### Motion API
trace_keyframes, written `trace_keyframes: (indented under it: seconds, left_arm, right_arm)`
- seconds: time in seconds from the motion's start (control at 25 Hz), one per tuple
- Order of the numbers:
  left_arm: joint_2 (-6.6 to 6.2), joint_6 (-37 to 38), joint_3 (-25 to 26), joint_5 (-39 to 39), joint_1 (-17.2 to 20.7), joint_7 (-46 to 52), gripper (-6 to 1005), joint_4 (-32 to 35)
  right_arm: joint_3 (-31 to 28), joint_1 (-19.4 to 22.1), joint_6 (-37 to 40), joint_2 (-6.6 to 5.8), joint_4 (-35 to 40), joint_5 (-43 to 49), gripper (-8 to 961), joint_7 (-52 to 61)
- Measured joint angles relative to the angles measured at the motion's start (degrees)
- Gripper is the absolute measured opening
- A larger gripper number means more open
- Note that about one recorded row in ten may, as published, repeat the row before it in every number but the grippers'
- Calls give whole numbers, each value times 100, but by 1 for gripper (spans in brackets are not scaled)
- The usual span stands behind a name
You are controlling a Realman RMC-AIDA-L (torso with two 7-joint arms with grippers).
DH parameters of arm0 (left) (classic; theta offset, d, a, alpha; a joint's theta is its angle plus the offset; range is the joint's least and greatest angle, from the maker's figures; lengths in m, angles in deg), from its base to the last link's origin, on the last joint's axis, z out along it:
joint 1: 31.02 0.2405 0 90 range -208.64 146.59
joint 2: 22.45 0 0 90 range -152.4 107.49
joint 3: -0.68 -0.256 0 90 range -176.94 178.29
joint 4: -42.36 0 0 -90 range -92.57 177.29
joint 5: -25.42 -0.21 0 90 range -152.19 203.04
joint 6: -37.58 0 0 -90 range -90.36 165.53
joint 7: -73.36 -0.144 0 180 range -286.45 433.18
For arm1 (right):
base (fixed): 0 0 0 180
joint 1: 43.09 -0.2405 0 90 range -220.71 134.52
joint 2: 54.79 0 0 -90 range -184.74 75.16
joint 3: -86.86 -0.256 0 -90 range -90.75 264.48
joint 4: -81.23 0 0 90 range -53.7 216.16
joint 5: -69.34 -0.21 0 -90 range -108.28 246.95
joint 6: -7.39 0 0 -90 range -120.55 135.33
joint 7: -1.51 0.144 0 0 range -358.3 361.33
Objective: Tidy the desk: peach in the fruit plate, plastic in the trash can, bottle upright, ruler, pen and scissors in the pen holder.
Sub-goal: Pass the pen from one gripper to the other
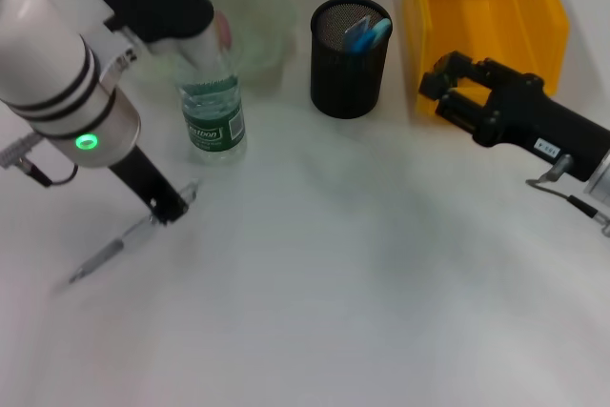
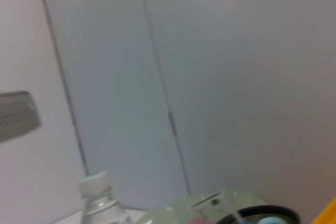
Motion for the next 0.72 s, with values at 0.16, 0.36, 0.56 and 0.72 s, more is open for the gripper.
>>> trace_keyframes:
  seconds: [0.16,0.36,0.56,0.72]
  left_arm:
    - [-18,170,172,6,51,59,179,647]
    - [-27,312,409,31,116,49,179,1443]
    - [-38,196,737,433,154,-11,179,2143]
    - [-38,-115,844,751,192,-100,179,2391]
  right_arm:
    - [-238,10,-92,0,-62,-22,563,0]
    - [-327,19,-98,0,-118,-65,564,0]
    - [-334,34,-98,0,-120,-65,564,3]
    - [-347,35,-98,0,-121,-99,564,7]
